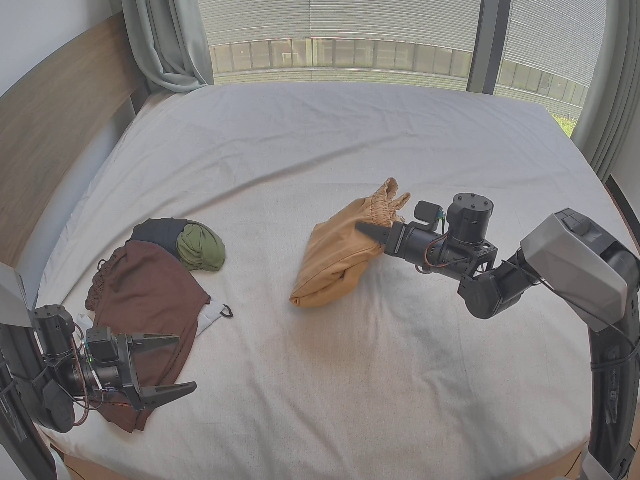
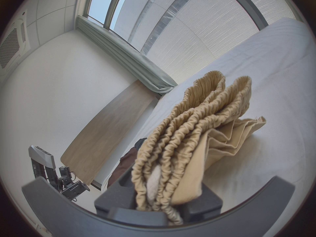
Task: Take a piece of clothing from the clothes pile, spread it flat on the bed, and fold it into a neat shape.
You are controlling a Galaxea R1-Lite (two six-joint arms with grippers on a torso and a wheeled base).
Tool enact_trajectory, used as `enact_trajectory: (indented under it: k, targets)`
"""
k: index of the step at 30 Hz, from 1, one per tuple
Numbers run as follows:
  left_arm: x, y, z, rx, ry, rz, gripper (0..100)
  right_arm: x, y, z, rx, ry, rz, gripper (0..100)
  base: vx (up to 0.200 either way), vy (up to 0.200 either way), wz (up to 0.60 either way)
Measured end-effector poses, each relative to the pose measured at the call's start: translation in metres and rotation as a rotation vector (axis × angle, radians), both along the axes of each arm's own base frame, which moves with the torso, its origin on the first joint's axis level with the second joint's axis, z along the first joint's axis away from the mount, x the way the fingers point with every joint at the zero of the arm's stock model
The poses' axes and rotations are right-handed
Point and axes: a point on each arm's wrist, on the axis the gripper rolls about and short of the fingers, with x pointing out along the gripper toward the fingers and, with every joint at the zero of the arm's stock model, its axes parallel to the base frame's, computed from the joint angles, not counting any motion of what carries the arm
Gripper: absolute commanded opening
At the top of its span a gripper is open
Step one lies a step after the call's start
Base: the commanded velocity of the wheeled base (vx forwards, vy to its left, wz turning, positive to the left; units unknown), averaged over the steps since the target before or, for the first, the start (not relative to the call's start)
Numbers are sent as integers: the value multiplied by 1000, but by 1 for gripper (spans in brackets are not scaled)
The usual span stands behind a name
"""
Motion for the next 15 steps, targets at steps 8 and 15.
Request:
enact_trajectory:
  k: [8,15]
  targets:
    - [-1,0,0,-1,4,-1,100,3,-35,-38,-47,72,-72,0,0,0,0]
    - [-1,0,0,-1,4,-1,100,-12,-48,-64,-57,74,-90,0,0,0,0]
